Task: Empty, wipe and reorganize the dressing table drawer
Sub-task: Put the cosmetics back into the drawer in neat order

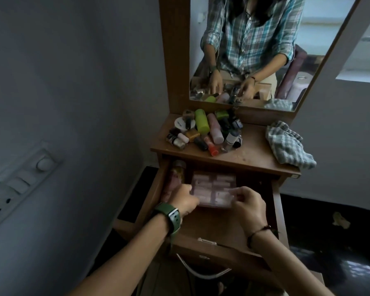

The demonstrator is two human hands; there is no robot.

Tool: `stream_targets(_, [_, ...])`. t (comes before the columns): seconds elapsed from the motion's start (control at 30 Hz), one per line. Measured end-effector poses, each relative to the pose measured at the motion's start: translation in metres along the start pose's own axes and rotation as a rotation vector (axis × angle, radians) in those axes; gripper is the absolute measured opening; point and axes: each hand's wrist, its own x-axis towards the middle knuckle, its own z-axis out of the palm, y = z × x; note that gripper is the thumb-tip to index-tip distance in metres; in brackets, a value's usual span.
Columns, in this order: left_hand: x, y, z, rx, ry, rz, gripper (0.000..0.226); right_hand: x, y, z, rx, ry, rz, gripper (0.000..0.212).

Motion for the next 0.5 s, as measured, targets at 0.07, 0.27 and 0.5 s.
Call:
stream_targets(0.07, [0.01, 0.003, 0.003, 0.1, 0.028, 0.002, 0.022, 0.014, -0.001, 0.008, -0.062, -0.019, 0.0, 0.024])
stream_targets(0.27, [0.018, 0.003, 0.021, 0.328, 0.008, 0.053, 0.041, 0.032, 0.001, 0.016, -0.169, -0.072, 0.03, 0.021])
stream_targets(0.5, [0.016, 0.001, 0.03, 0.473, 0.011, 0.058, 0.036, 0.029, 0.003, 0.021, -0.087, -0.137, 0.045, 0.026])
